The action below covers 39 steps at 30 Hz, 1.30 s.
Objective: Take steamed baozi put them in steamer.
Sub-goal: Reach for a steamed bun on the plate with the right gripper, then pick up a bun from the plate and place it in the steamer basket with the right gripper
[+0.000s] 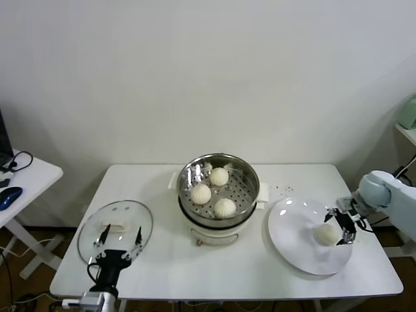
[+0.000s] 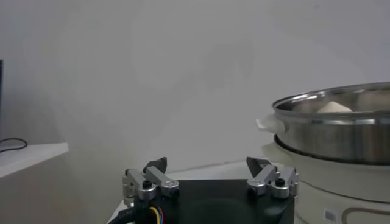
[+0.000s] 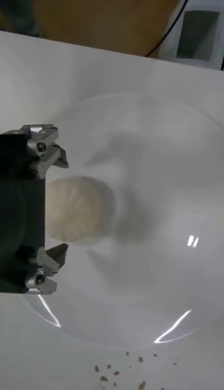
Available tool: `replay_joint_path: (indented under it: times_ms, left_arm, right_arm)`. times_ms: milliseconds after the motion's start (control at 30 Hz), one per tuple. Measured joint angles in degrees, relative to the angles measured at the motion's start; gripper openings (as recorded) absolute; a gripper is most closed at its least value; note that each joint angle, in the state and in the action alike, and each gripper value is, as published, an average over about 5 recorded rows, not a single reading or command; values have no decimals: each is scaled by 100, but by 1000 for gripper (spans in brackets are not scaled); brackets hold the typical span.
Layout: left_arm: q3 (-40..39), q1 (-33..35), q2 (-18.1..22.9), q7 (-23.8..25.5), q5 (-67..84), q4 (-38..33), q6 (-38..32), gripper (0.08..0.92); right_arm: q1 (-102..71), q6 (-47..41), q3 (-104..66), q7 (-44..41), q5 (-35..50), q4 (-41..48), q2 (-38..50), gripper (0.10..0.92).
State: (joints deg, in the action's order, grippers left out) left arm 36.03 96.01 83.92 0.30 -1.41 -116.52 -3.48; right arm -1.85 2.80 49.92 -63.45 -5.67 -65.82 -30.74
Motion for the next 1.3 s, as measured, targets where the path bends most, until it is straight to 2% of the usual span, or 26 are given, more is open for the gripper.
replay_joint_path:
  times_ms: [400,667,867,1100,1300]
  left_arm:
    - [15,-12,11,-2,-43,39,2,823]
    - [44,-49,11,-3,-30,41,7,823]
    - [45,-45,12,-4,-29,48,6,823]
    - [40,-39,14,-3,-31,26,3,823]
    - [26,-37,21,0,-31,-34,0,823]
  right_arm:
    - [-96,20,-82,9,-153,213,-178,810]
    - [-123,6,-98,16,-144,256,-219,692]
    - [-67,-57,-38,39,-8,246,-203,662]
    - [380,-315,323,132,700,203,-196,659]
    - [1390,-641,1161,236,1853,196,-313,648]
